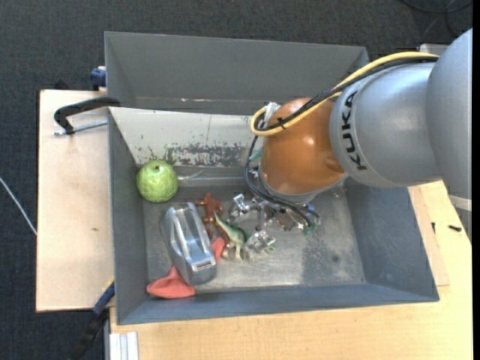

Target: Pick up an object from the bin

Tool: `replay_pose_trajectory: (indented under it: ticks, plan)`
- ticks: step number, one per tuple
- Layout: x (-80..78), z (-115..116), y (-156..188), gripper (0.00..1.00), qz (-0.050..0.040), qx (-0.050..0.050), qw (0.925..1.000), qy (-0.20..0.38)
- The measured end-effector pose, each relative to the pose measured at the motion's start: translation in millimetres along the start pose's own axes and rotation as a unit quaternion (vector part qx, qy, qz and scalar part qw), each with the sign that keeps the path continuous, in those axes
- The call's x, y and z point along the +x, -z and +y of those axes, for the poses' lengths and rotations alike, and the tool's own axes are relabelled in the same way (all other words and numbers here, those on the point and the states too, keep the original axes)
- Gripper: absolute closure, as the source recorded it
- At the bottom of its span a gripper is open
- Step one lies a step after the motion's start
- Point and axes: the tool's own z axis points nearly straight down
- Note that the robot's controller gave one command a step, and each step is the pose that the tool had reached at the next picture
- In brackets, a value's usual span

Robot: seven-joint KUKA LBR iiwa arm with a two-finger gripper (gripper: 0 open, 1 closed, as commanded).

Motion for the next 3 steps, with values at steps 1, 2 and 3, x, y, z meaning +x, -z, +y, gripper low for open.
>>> replay_pose_trajectory:
  ticks: [1, 2, 3]
  plan:
    - [0.0, 0, 0, 1.0, -0.0001, 0.0, 1.0, 0.0]
    - [6.6, 4, 30, 1.0, -0.002, 0.002, 1.0, -0.002]
    - [-4.2, -13, 163, 1.0, -0.004, 0.003, 0.9996, 0.027]
